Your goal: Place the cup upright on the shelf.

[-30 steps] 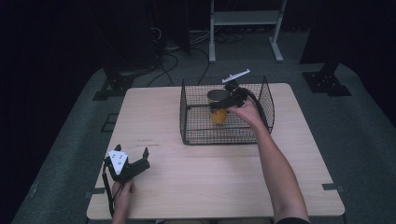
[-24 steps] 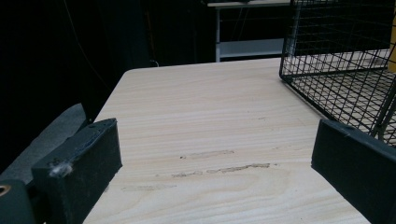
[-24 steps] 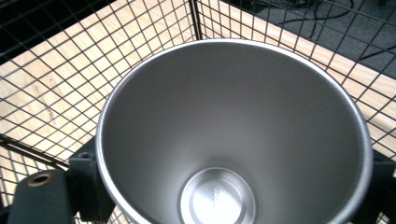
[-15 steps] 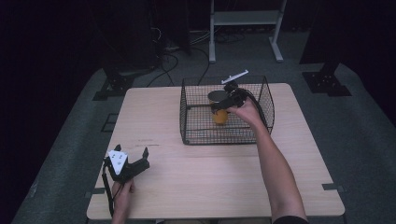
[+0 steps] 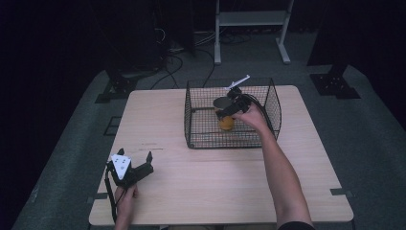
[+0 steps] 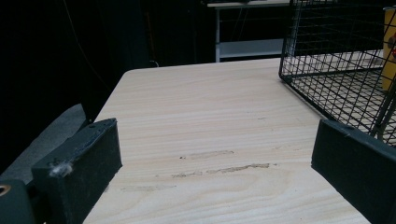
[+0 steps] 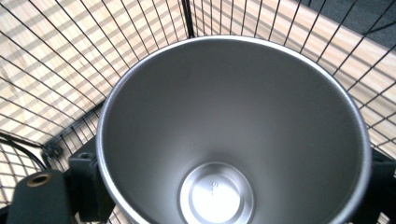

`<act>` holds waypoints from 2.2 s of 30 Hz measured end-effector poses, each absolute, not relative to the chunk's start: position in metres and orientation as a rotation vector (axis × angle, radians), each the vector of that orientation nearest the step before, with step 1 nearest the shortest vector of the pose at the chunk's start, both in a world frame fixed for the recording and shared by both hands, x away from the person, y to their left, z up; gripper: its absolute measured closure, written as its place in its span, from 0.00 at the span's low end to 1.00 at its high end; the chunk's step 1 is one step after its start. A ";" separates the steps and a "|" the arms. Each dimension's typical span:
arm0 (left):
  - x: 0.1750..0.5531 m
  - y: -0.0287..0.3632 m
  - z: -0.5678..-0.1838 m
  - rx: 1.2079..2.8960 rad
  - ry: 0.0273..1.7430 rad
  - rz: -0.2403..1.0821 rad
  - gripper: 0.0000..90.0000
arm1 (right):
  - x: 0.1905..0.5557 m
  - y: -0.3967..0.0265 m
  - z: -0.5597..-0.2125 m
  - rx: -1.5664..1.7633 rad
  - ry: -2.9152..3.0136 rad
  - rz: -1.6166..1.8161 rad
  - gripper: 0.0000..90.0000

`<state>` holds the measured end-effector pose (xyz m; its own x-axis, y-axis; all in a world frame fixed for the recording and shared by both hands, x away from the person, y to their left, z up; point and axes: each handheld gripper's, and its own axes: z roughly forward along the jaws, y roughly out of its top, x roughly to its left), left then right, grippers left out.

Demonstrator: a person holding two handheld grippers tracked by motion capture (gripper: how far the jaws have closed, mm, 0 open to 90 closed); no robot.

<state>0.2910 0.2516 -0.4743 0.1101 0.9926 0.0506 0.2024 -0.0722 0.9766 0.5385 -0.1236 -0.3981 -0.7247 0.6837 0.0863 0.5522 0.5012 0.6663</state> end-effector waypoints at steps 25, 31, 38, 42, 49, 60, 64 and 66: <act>0.291 0.251 -0.474 1.462 1.243 1.075 0.01 | 0.528 -0.123 -0.396 0.973 2.577 0.969 0.04; 0.291 0.250 -0.474 1.462 1.243 1.076 0.01 | 0.525 -0.126 -0.388 0.970 2.557 1.014 0.03; 0.291 0.250 -0.475 1.464 1.244 1.079 0.01 | 0.523 -0.131 -0.382 0.989 2.533 1.082 0.01; 0.291 0.250 -0.475 1.464 1.244 1.082 0.01 | 0.522 -0.133 -0.375 0.979 2.515 1.109 0.01; 0.292 0.250 -0.475 1.466 1.247 1.083 0.01 | 0.518 -0.143 -0.363 0.998 2.476 1.193 0.01; 0.292 0.249 -0.475 1.469 1.246 1.084 0.01 | 0.507 -0.167 -0.347 1.008 2.424 1.267 0.02; 0.291 0.250 -0.475 1.467 1.242 1.081 0.01 | 0.497 -0.178 -0.342 1.011 2.413 1.277 0.02; 0.291 0.249 -0.475 1.468 1.241 1.081 0.01 | 0.496 -0.179 -0.341 1.011 2.412 1.279 0.01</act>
